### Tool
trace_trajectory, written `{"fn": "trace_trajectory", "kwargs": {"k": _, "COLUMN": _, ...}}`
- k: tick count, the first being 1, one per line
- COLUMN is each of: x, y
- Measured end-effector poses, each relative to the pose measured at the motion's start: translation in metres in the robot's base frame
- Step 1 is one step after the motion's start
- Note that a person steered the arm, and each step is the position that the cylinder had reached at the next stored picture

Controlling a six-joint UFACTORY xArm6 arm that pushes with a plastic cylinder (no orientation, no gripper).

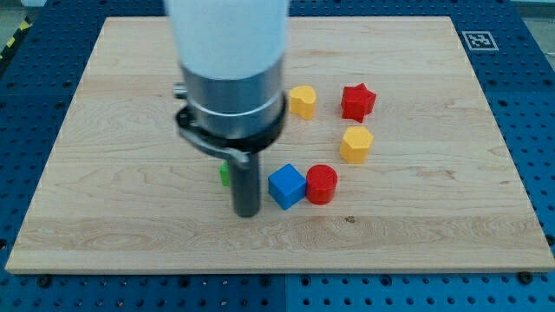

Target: Push the green circle down a bit

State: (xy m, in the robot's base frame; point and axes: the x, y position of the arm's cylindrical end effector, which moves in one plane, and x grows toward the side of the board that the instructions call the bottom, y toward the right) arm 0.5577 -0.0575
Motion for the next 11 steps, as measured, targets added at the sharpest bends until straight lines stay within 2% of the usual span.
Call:
{"fn": "trace_trajectory", "kwargs": {"k": 1, "x": -0.015, "y": -0.057}}
{"fn": "trace_trajectory", "kwargs": {"k": 2, "x": -0.095, "y": -0.096}}
{"fn": "trace_trajectory", "kwargs": {"k": 3, "x": -0.172, "y": -0.103}}
{"fn": "trace_trajectory", "kwargs": {"k": 4, "x": -0.209, "y": -0.077}}
{"fn": "trace_trajectory", "kwargs": {"k": 6, "x": -0.21, "y": 0.001}}
{"fn": "trace_trajectory", "kwargs": {"k": 11, "x": -0.185, "y": 0.018}}
